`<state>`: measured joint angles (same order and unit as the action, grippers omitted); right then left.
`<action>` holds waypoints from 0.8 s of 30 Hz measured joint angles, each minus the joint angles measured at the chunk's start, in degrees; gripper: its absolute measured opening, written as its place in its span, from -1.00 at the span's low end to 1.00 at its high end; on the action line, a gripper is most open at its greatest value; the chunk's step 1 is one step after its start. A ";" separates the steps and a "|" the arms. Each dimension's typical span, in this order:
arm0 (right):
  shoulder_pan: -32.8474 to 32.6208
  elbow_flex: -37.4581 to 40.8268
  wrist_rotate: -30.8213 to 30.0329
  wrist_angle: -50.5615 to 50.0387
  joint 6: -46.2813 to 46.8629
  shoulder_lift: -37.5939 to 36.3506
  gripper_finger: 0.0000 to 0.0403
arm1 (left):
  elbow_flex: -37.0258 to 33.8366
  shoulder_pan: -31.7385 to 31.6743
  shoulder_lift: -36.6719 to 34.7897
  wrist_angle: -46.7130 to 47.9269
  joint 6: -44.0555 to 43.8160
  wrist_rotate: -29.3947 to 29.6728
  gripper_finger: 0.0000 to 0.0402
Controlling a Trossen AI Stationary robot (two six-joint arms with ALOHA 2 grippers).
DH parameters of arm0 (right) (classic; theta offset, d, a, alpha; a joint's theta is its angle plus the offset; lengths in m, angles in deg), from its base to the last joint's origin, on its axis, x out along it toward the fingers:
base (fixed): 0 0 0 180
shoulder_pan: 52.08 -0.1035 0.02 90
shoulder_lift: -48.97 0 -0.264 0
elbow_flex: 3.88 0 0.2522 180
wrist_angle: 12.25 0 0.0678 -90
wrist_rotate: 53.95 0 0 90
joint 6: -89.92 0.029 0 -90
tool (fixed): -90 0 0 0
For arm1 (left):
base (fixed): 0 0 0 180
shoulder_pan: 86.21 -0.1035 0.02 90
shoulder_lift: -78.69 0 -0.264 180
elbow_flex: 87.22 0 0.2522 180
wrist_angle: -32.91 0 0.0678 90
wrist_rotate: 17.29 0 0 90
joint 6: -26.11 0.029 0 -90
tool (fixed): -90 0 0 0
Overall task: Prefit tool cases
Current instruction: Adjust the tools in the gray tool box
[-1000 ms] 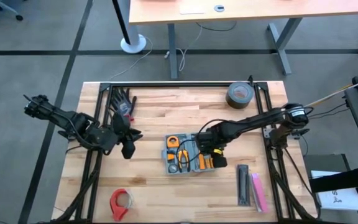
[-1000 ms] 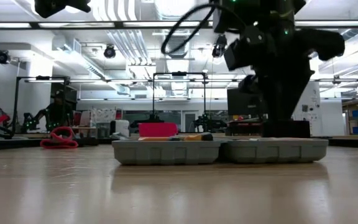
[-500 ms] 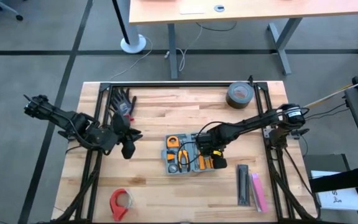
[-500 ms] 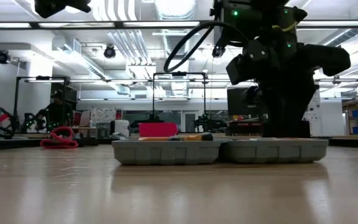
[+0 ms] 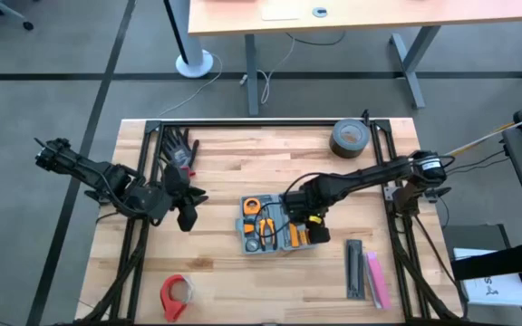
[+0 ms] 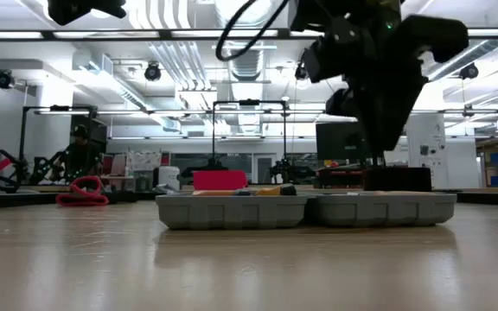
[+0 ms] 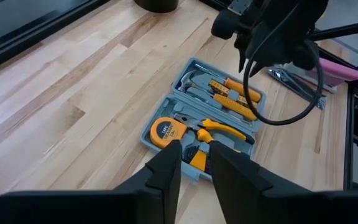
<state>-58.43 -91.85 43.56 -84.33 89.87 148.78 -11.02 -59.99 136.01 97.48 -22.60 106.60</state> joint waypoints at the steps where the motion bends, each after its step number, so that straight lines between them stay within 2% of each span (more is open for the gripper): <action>1: 0.00 -0.39 0.00 -0.02 -0.04 -0.04 -0.57 | 0.00 0.00 0.00 0.02 0.02 0.00 -0.56; 11: 0.00 -5.04 -0.17 -4.73 -0.37 0.05 -0.56 | 0.00 0.00 0.00 0.08 0.17 0.00 -0.53; 17: 0.02 -4.11 -0.20 -4.61 -0.74 0.48 -0.62 | 0.00 0.00 0.00 0.09 0.17 0.00 -0.53; 21: 0.00 -0.81 0.13 -0.78 -0.13 1.69 -0.65 | 0.00 0.00 0.00 0.22 0.15 -0.04 -0.55; 24: 0.00 5.26 3.76 8.14 0.00 4.06 -0.67 | 0.00 0.00 -0.02 0.24 0.04 -0.50 -0.53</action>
<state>-58.43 -86.60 47.32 -76.20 89.86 152.85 -11.02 -59.99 135.99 97.72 -22.56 106.10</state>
